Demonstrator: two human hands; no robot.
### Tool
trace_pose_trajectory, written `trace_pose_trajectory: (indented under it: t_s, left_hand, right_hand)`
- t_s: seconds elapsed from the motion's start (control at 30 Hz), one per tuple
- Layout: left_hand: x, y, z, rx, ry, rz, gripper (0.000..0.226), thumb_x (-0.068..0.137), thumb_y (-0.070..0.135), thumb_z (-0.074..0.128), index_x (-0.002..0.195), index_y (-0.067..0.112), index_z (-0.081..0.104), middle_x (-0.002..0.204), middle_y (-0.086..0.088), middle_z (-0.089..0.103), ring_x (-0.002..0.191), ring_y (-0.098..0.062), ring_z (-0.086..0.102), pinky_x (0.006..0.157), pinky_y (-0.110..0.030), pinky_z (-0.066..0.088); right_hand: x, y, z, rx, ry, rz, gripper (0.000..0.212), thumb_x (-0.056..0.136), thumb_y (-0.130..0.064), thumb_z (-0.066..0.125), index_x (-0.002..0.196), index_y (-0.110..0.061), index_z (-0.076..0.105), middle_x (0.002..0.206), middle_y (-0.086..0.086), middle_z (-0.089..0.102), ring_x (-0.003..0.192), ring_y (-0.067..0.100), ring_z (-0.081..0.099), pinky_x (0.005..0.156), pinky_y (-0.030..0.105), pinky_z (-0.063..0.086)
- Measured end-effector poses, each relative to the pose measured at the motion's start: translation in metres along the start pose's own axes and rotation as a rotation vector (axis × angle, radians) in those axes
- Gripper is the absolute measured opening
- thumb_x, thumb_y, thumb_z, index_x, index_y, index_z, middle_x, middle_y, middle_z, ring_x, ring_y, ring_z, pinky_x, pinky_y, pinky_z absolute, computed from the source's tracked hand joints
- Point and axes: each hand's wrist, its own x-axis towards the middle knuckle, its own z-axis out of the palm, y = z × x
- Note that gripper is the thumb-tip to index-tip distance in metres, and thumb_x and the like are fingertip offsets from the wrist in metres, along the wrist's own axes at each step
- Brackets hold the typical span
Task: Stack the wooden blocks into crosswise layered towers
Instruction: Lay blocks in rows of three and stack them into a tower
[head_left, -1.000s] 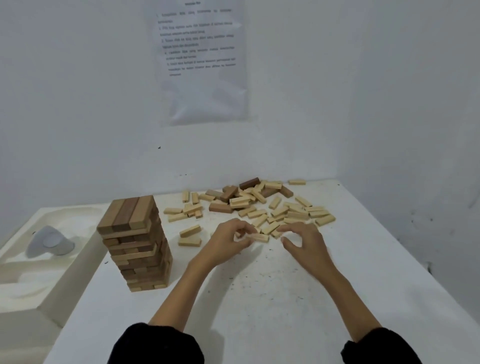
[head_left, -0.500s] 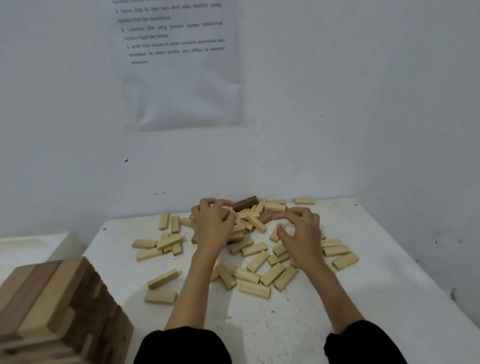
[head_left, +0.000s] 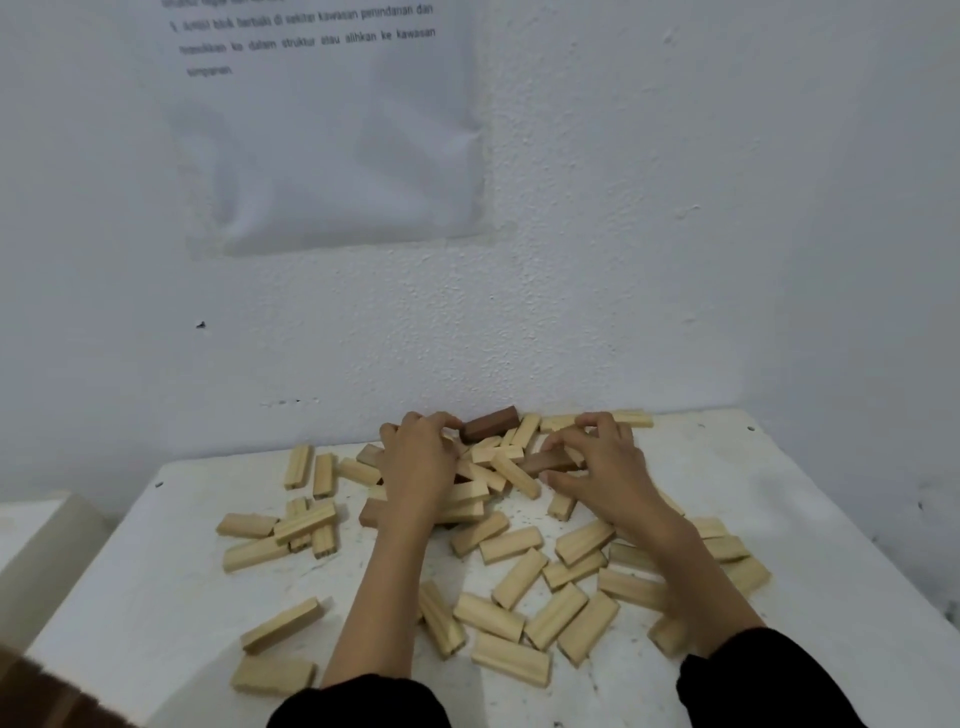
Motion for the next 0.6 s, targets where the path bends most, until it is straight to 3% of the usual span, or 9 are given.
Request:
trace_pose_trajectory:
  t_s: [0.07,0.13,0.2,0.33,0.47,0.6]
  left_hand:
    - [0.001,-0.001,0.0,-0.104,0.044,0.035,0.033,0.091,0.002,0.043,0.107,0.017,0.067,0.1,-0.012,0.065,0.097,-0.034,0.054,0.074,-0.04,0.048]
    - [0.001,0.005,0.001,-0.169,0.082,0.093,0.029,0.091,0.0,0.047,0.106,0.014,0.068,0.101,-0.009,0.062,0.09,-0.027,0.059,0.076,-0.039,0.05]
    - [-0.001,0.015,0.003,-0.193,0.086,0.193,0.028,0.09,0.001,0.053,0.111,0.014,0.066,0.106,-0.005,0.059,0.095,-0.019,0.058,0.083,-0.035,0.047]
    - [-0.002,0.025,0.015,-0.065,0.04,0.362,0.032,0.09,0.003,0.056,0.117,0.017,0.066,0.12,-0.001,0.06,0.105,-0.021,0.052,0.088,-0.039,0.043]
    - [0.001,0.025,0.018,0.067,-0.027,0.335,0.037,0.096,0.008,0.046,0.13,0.018,0.054,0.131,-0.003,0.053,0.11,-0.024,0.045,0.09,-0.036,0.038]
    - [0.006,0.027,0.017,0.128,-0.117,0.307,0.034,0.099,0.014,0.043,0.132,0.015,0.05,0.131,-0.008,0.042,0.117,-0.024,0.037,0.091,-0.03,0.034]
  right_hand:
    - [-0.001,0.001,-0.002,0.033,-0.004,0.002,0.03,0.078,-0.036,0.071,0.106,-0.032,0.062,0.13,-0.001,0.035,0.123,0.018,0.03,0.095,0.028,0.027]
    - [-0.001,0.003,-0.005,0.077,-0.007,-0.004,0.029,0.076,-0.034,0.074,0.102,-0.032,0.063,0.127,-0.002,0.037,0.121,0.017,0.031,0.096,0.03,0.03]
    - [-0.003,0.003,-0.006,0.105,0.001,-0.01,0.029,0.075,-0.031,0.075,0.101,-0.031,0.063,0.126,-0.003,0.037,0.119,0.016,0.031,0.096,0.03,0.03]
    - [-0.004,0.005,-0.007,0.111,0.002,-0.024,0.027,0.074,-0.027,0.077,0.097,-0.03,0.063,0.121,-0.006,0.036,0.117,0.014,0.031,0.089,0.024,0.027]
    - [-0.004,0.009,-0.009,0.118,-0.027,-0.022,0.028,0.073,-0.027,0.077,0.098,-0.027,0.065,0.12,-0.004,0.037,0.117,0.015,0.032,0.089,0.022,0.025]
    - [-0.004,0.011,-0.01,0.112,-0.026,-0.029,0.028,0.073,-0.027,0.078,0.098,-0.027,0.065,0.12,-0.004,0.037,0.117,0.015,0.032,0.088,0.022,0.024]
